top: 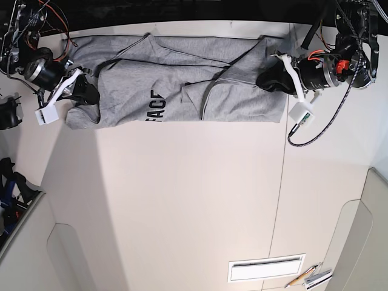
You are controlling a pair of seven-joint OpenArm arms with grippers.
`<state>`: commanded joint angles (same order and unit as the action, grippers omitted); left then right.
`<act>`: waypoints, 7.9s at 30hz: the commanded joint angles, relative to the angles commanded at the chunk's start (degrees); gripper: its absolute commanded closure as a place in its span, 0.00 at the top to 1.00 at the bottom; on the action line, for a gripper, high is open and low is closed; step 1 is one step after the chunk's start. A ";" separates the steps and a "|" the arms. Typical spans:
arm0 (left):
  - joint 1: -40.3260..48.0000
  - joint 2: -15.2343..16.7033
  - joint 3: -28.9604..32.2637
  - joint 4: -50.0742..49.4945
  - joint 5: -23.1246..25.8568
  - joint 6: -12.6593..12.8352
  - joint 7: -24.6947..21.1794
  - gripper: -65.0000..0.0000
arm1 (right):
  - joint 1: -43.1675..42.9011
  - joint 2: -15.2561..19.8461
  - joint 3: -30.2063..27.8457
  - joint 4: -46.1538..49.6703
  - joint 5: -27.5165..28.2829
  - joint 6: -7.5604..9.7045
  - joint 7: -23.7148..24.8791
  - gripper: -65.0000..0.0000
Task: Fold the T-shirt properly
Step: 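Lay the folded hem end onto the strip with the left gripper, then regrasp the strip ends with both grippers, then fold the collar end with the right gripper over onto the hem half, then press and tuck the folded bundle edges with both grippers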
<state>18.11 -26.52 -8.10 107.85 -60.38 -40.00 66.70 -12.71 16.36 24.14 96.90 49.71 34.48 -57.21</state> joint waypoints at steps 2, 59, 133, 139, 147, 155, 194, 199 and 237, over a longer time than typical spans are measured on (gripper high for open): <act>0.00 0.02 0.35 0.02 0.04 0.00 0.02 0.00 | -0.02 0.00 0.00 0.00 0.00 0.00 0.00 0.00; -4.09 -0.02 3.69 -0.20 -6.60 0.00 6.54 0.50 | 3.34 11.21 7.34 -11.54 -2.64 -0.13 -0.20 0.69; -8.55 0.79 -0.17 -11.23 -0.24 0.00 -0.22 0.38 | 17.11 4.59 -0.33 -15.41 0.98 1.31 -4.26 0.00; -8.20 0.76 -2.84 -9.40 -0.57 0.00 0.02 0.29 | 18.05 4.59 -0.33 -15.23 6.78 1.29 -4.98 0.00; -1.40 0.76 -13.64 -7.96 -3.89 0.00 3.63 0.29 | 17.90 4.39 -0.52 -7.74 10.78 1.31 -10.73 0.00; 7.28 0.96 -13.68 -7.96 -4.04 0.00 4.87 0.29 | 13.46 0.63 -2.73 2.60 10.75 1.29 -10.97 0.00; 7.76 1.55 -18.91 -8.44 -0.52 0.00 -0.44 0.29 | 11.69 -18.29 -43.04 3.80 -5.99 0.24 0.98 0.37; 7.78 1.60 -26.97 -7.39 -8.61 0.00 2.69 0.29 | 16.02 -18.25 -38.86 3.80 -8.70 0.24 1.33 0.37; 7.76 7.04 -5.31 -3.93 -14.78 0.00 6.21 0.20 | 32.54 -16.24 -30.14 -25.55 -23.85 -1.01 14.45 0.00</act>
<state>25.87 -19.49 -13.41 103.92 -75.16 -40.00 72.90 19.84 0.12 -6.00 71.35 25.87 33.47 -42.76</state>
